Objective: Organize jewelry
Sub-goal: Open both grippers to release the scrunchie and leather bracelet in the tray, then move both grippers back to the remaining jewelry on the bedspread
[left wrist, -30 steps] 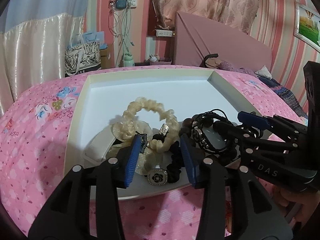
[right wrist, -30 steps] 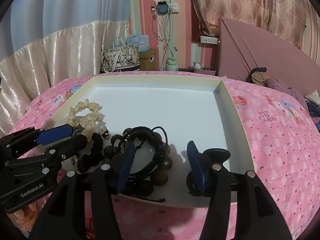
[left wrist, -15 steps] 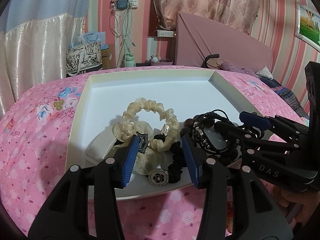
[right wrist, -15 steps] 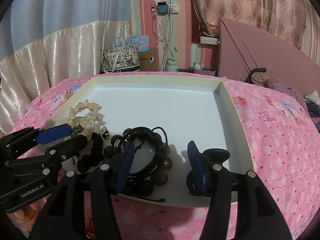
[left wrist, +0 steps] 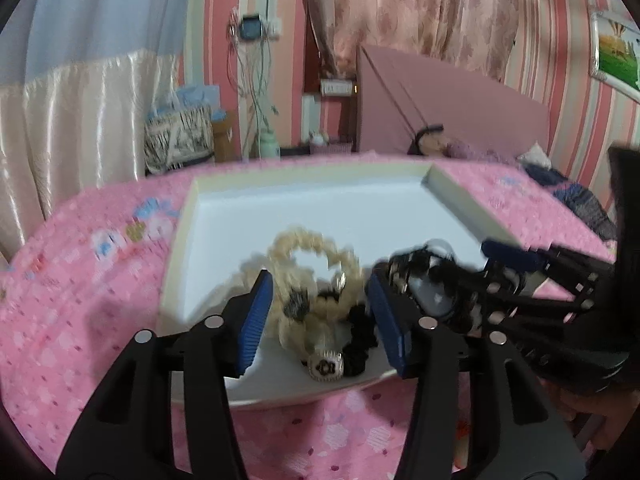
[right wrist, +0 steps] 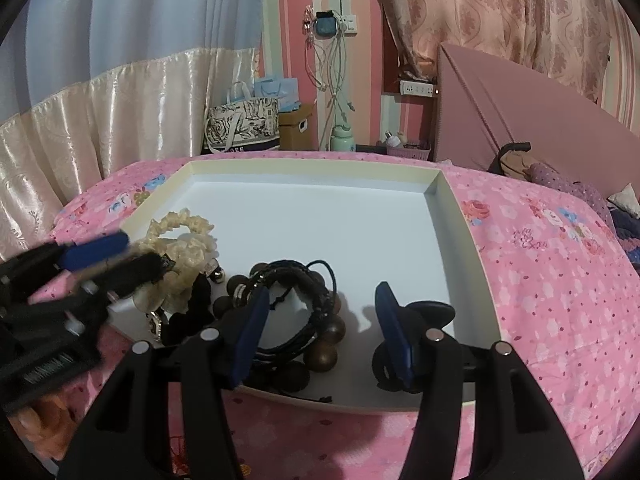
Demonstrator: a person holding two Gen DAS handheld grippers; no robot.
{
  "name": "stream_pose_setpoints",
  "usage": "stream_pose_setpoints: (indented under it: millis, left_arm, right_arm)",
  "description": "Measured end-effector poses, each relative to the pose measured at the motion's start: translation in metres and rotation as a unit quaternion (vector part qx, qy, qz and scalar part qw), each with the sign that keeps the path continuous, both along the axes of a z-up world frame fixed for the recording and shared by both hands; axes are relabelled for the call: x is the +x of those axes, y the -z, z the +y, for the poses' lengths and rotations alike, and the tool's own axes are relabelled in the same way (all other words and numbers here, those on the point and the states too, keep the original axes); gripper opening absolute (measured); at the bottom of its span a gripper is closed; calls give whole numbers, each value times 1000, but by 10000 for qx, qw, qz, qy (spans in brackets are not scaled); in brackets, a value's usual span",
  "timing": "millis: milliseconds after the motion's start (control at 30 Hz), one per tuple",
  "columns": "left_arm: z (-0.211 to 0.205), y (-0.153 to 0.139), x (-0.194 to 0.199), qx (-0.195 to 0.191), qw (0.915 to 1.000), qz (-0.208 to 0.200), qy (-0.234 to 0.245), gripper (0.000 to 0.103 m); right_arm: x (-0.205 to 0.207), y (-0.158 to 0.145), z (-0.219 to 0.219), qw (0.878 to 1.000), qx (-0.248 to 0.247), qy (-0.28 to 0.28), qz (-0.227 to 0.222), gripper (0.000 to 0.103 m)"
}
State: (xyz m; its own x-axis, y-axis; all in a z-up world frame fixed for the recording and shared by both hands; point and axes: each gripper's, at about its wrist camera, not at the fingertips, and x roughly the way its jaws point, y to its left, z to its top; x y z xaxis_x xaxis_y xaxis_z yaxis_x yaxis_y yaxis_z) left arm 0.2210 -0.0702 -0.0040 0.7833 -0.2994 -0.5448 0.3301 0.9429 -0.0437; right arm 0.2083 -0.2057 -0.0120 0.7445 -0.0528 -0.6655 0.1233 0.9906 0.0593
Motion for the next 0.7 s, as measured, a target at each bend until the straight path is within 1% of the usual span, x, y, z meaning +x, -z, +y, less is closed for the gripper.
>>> stream_pose_setpoints:
  millis: [67,100,167,267,300,333,400,500,700]
  left_arm:
    - [4,-13,-5,-113,9998,-146,-24,55]
    - [5,-17,-7,-131,9997,-184,-42,57]
    - [6,-23,-7,-109,9997,-211,-91,57]
    - [9,-26,-7,-95,9997,-124,-172,57]
    - [11,-26,-6,-131,9997,-15,-207,58]
    - [12,-27,-6,-165,9996,39,-204,58]
    - [15,-26,-10,-191,9997,109,-127,62]
    - [22,-21,-22,33,9999,46,-159,63]
    - [43,-12,-49,136,9994,162,-273,65]
  right_arm:
    - [-1,-4,1,10000,-16,5,-39,57]
    - [-2,-8,0,10000,-6,3,-82,59]
    - [-2,-13,1,9999,33,-10,-95,60]
    - [-4,-20,-2,9995,312,2,-77,61]
    - [-4,-21,-1,9994,342,-31,-52,61]
    - [-7,-21,1,9996,287,-43,-32,61]
    - [-13,-21,2,9998,198,-49,-4,61]
    - [-27,-20,2,9997,251,-41,36,61]
    - [-60,-21,4,9999,148,-23,35,61]
